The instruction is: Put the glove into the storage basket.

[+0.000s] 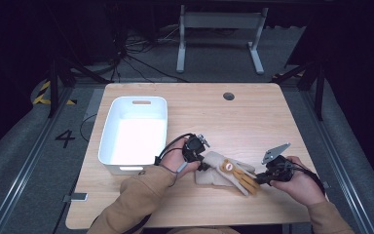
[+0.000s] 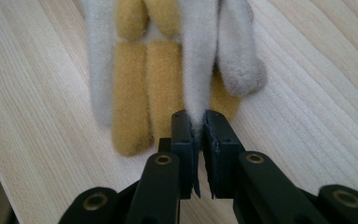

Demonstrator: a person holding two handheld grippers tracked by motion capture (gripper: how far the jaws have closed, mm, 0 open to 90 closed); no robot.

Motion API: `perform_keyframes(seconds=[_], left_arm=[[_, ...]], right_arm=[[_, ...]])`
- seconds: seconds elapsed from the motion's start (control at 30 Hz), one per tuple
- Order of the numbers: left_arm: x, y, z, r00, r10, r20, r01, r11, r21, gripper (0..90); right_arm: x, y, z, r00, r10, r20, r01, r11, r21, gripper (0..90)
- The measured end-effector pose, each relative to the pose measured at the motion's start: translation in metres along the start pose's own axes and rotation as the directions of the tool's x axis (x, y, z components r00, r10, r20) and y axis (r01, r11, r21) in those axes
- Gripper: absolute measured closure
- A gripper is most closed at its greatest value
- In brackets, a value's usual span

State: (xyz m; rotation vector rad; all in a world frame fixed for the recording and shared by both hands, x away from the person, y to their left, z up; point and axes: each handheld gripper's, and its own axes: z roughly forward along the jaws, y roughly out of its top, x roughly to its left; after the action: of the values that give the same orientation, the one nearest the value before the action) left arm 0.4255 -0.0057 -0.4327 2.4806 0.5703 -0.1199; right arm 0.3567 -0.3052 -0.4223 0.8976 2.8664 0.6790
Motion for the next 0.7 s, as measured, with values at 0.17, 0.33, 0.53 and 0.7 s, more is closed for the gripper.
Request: perform_keyframes(seconds=[0.17, 0.33, 0.53, 0.7], left_arm=[[-0.005, 0.002, -0.003, 0.9998, 0.018, -0.009, -0.018, 0.9997, 0.014, 78.5], [-0.009, 0.003, -0.006, 0.9982, 0.048, -0.035, -0.047, 0.9986, 0.022, 84.4], [-0.017, 0.006, -0.016, 0.9955, 0.077, -0.055, -0.077, 0.997, 0.006, 86.1], [-0.024, 0.007, -0.025, 0.9936, 0.095, -0.062, -0.096, 0.9952, -0.018, 86.1]], right_arm=[[0.001, 0.001, -0.001, 1.0, -0.003, 0.003, 0.003, 1.0, -0.004, 84.4], [0.001, 0.001, -0.002, 1.0, 0.0, 0.006, 0.0, 1.0, -0.007, 84.9], [-0.001, 0.0, -0.011, 0.9994, 0.001, 0.036, -0.001, 1.0, -0.02, 86.5], [-0.002, 0.0, -0.021, 0.998, 0.004, 0.062, -0.001, 0.999, -0.041, 86.9]])
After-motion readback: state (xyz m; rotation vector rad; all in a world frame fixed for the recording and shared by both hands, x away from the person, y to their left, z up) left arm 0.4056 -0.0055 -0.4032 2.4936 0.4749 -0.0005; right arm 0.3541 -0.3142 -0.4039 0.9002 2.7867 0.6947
